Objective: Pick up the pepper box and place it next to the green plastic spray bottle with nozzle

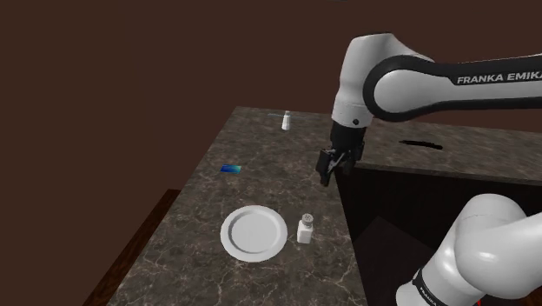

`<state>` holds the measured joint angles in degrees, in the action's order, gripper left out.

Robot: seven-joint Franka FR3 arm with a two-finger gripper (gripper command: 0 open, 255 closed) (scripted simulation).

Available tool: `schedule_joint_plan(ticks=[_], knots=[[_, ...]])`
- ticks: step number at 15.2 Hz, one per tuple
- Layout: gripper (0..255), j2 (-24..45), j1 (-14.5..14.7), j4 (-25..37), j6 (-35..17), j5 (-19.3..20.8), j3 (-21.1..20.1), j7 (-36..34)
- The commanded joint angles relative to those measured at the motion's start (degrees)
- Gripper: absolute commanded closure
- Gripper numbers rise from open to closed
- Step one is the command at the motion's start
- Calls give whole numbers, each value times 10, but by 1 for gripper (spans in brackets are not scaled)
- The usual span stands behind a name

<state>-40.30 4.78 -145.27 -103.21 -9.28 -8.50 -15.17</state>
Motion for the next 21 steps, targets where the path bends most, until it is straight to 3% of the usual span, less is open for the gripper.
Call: schedule_joint_plan(ticks=[1, 8, 16, 21], knots=[[0, 14, 10, -23, -41, -6, -25, -14], [0, 110, 28, -51, -172, -6, -105, -63], [0, 144, 27, -88, -243, -8, -116, -65], [0, 144, 27, -88, -243, -8, -116, -65]])
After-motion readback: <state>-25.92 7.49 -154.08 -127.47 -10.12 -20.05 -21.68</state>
